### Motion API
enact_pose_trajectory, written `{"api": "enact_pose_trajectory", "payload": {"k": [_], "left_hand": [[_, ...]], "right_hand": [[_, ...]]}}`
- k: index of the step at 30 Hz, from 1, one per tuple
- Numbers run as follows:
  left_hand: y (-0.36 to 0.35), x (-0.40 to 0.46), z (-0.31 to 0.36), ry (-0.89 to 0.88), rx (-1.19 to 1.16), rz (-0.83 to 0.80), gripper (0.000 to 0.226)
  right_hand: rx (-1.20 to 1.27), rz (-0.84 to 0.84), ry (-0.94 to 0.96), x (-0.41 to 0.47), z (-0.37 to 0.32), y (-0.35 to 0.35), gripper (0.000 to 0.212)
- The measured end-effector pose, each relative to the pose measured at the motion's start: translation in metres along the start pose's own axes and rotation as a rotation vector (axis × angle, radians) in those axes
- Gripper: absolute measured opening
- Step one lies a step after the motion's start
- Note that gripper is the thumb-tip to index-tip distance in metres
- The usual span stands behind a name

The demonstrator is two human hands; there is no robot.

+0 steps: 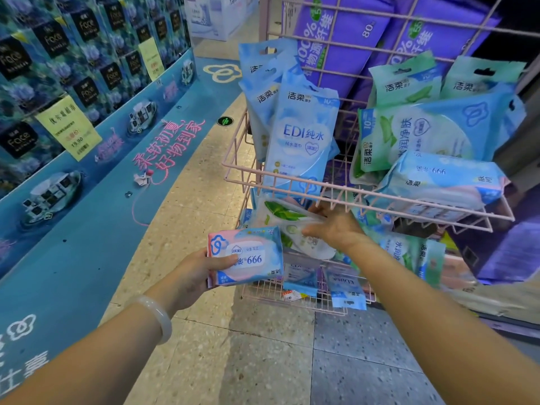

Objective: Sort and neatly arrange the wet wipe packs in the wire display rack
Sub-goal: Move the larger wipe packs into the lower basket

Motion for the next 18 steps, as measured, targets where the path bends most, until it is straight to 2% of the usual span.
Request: {"api": "enact_pose_trajectory", "payload": {"k": [2,5,11,15,18], "left_hand": [[0.004,-0.005,0.001,-0.005,-0.003,-0.003,0.020],[0.008,-0.014,-0.001,0.003,0.005,-0.006,0.022],[0.002,-0.033,0.002,0.013,0.042,-0.096,0.022],[-0.007,-0.044,0.012,-0.002,0.068,-0.152,0.041],[-0.014,-0.051,0.020,-0.030,0.106,-0.176,0.040]], "right_hand": [[0.020,0.078,-0.036,-0.011,0.004,0.007,0.042],[0.194,0.122,-0.019,-0.038,0.013,0.021,0.033],[0.320,0.084,-0.022,-0.083,0.030,0.061,0.030],[0.292,0.050,0.016,-0.110,0.028,0.099,0.029],[0.188,0.005,0.120,-0.130,0.007,0.131,0.029]]}}
Point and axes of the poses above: each hand's wrist, its own x-axis towards the middle knuckle, its own y-axis out of the back of the hand, z = x × y, the point moved 2 cm from there along x, towards the middle knuckle, and after that the axes turned 10 degrees about z, right-handed, at the moved point
